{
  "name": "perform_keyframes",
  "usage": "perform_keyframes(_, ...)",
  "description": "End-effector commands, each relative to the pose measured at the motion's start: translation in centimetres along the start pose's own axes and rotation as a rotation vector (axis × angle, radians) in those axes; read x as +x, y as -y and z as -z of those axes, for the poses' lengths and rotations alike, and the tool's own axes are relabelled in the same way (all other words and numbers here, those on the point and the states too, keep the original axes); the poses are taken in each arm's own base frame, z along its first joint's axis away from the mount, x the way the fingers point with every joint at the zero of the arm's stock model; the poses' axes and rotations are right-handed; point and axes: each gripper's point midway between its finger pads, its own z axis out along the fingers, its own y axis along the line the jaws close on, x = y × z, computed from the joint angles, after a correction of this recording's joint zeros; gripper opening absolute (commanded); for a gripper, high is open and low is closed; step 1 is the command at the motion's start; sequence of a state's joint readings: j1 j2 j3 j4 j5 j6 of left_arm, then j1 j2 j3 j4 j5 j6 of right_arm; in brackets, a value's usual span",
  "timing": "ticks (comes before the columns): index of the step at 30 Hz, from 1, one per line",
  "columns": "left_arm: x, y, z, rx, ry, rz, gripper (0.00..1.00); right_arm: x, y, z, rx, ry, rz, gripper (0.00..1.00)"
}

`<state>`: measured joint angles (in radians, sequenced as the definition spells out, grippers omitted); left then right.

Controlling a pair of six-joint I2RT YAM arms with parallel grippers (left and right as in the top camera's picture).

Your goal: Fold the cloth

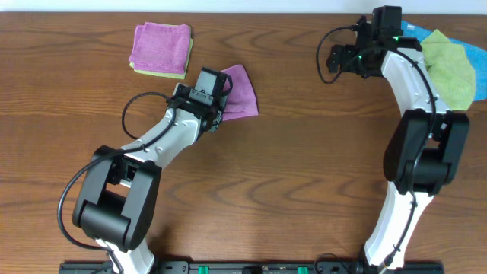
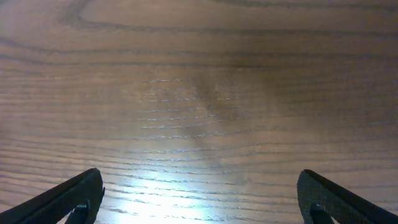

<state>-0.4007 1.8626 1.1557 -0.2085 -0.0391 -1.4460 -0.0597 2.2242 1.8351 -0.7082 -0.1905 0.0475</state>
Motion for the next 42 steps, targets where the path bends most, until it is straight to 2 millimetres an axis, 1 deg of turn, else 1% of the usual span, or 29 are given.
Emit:
perform_keyframes(1, -1.2, -0.2, -0.2, -0.012, 0.052, -0.071, 0.06, 0.0, -0.1, 0.2, -0.013, 0.001, -0.003, 0.99)
perform_keyframes(4, -1.4, -0.3, -0.3, -0.015, 0.056, -0.07, 0.06, 0.1, -0.9, 0.2, -0.062, -0.001, -0.003, 0.99)
perform_keyframes(7, -1.5, -0.4, -0.3, -0.021, 0.056, -0.11, 0.07, 0.1, -1.8, 0.2, -0.103, -0.003, 0.0, 0.99)
perform_keyframes(9, -1.7, -0.9, -0.2, -0.044, 0.066, -0.13, 0.07, 0.1, -2.1, 0.1, -0.108, -0.002, 0.006, 0.99)
perform_keyframes(12, -1.6, -1.7, -0.2, -0.075, 0.064, -0.137, 0.11, 0.2, -2.6, -0.2, -0.112, -0.005, 0.014, 0.99)
perform_keyframes(17, -1.6, -2.3, -0.1, -0.101, 0.06, -0.145, 0.1, 0.4, -3.3, -0.4, -0.124, -0.012, 0.015, 0.99)
perform_keyframes(18, -1.6, -2.3, -0.1, -0.102, 0.062, -0.145, 0.1, 0.5, -4.0, -0.4, -0.156, -0.015, 0.006, 0.99)
perform_keyframes(19, -1.7, -2.3, -0.1, -0.102, 0.064, -0.145, 0.1, 0.6, -5.4, -0.1, -0.239, -0.023, -0.008, 0.99)
perform_keyframes(22, -1.7, -2.3, -0.1, -0.102, 0.064, -0.152, 0.11, 0.8, -8.6, 1.0, -0.428, -0.042, -0.021, 0.98)
perform_keyframes(23, -1.7, -2.3, -0.1, -0.103, 0.064, -0.158, 0.14, 1.0, -9.5, 1.3, -0.476, -0.05, -0.018, 0.95)
perform_keyframes(24, -1.7, -2.3, -0.1, -0.103, 0.067, -0.165, 0.21, 1.3, -10.3, 1.6, -0.513, -0.063, -0.017, 0.91)
perform_keyframes(25, -1.8, -2.3, -0.1, -0.104, 0.07, -0.168, 0.43, 1.7, -11.0, 1.7, -0.538, -0.079, -0.015, 0.88)
perform_keyframes(26, -1.8, -2.4, -0.1, -0.106, 0.071, -0.168, 0.7, 2.2, -11.5, 1.7, -0.54, -0.099, -0.015, 0.86)
perform_keyframes(27, -1.9, -2.5, -0.1, -0.111, 0.075, -0.169, 0.7, 2.5, -11.8, 1.7, -0.543, -0.111, -0.007, 0.84)
perform_keyframes(28, -2.1, -2.7, -0.1, -0.119, 0.084, -0.17, 0.66, 2.9, -12.3, 1.6, -0.546, -0.124, -0.003, 0.78)
perform_keyframes(29, -2.2, -2.8, 0.0, -0.127, 0.093, -0.172, 0.68, 3.3, -12.9, 1.5, -0.551, -0.134, 0.005, 0.75)
perform_keyframes(30, -2.4, -3.0, 0.0, -0.136, 0.101, -0.173, 0.78, 3.6, -13.5, 1.4, -0.556, -0.142, 0.013, 0.73)
perform_keyframes(31, -2.5, -3.2, 0.0, -0.145, 0.109, -0.175, 0.88, 3.9, -14.2, 1.3, -0.563, -0.152, 0.024, 0.63)
perform_keyframes(32, -2.6, -3.3, 0.1, -0.151, 0.115, -0.176, 0.95, 4.3, -15.0, 1.3, -0.574, -0.162, 0.034, 0.52)
perform_keyframes(33, -2.7, -3.4, 0.1, -0.152, 0.116, -0.175, 0.95, 4.5, -15.7, 1.4, -0.59, -0.169, 0.044, 0.45)
perform_keyframes(35, -2.7, -3.2, 0.1, -0.145, 0.116, -0.173, 0.96, 5.1, -17.3, 1.6, -0.619, -0.183, 0.064, 0.36)
perform_keyframes(36, -2.7, -2.9, 0.1, -0.133, 0.114, -0.171, 0.96, 5.4, -18.0, 1.7, -0.627, -0.19, 0.075, 0.31)
perform_keyframes(37, -2.5, -2.4, 0.2, -0.113, 0.108, -0.169, 0.96, 5.6, -18.6, 1.7, -0.632, -0.196, 0.084, 0.28)
perform_keyframes(39, -2.5, -1.6, 0.5, -0.083, 0.103, -0.164, 0.96, 6.1, -19.3, 1.7, -0.637, -0.208, 0.097, 0.23)
perform_keyframes(40, -2.6, -1.3, 0.8, -0.069, 0.106, -0.161, 0.96, 6.3, -19.6, 1.7, -0.638, -0.215, 0.098, 0.15)
perform_keyframes(42, -2.8, 0.0, 1.7, -0.022, 0.106, -0.15, 0.96, 6.9, -20.1, 1.7, -0.64, -0.233, 0.103, 0.05)
